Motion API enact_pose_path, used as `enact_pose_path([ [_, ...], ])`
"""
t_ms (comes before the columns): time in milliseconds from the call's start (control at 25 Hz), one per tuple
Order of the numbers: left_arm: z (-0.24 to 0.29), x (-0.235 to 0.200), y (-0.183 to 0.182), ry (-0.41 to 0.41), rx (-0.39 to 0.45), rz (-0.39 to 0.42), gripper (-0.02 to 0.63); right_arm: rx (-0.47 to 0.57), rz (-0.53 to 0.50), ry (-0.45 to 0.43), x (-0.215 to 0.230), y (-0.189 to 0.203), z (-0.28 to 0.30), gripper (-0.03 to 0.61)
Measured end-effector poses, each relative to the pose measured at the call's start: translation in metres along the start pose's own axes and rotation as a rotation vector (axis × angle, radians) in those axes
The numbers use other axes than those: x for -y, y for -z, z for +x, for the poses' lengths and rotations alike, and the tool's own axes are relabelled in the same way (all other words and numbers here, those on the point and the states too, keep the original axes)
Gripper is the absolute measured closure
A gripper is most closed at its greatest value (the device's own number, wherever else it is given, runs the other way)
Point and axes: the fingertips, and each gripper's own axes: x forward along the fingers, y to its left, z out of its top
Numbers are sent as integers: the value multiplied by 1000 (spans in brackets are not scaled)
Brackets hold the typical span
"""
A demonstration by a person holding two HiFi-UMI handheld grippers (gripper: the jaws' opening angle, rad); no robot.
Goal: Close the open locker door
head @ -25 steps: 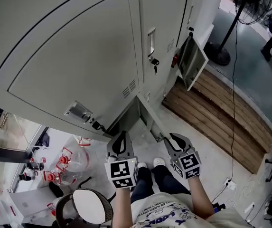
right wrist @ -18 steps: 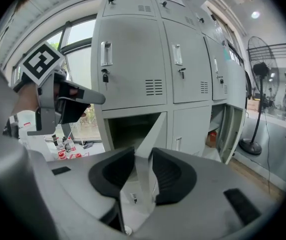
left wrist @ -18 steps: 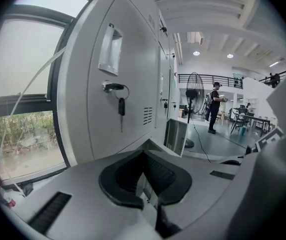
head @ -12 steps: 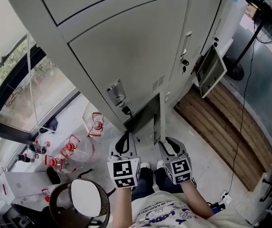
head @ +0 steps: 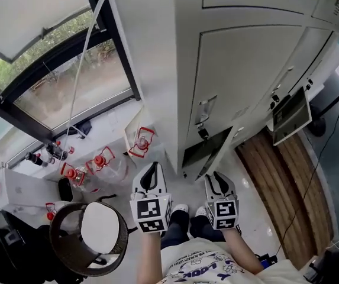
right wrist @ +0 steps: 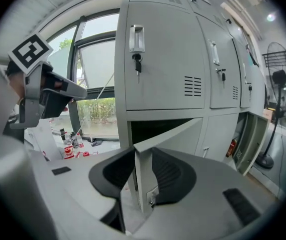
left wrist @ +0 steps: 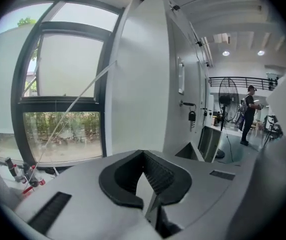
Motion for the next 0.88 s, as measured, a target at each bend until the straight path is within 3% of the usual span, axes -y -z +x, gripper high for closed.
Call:
enact_pose_path([
  [320,-27,-48,1,-143,26,-56,609,-3,-24,-77,-23,-13,34,493],
  [600,-50,-87,7,-250,25,-85,609,-8,-34,-109,-37,-17,60,534],
  [880,-73,-112,12,-334,26,-107,609,-12,-42,-132,-49,-24,83,534],
])
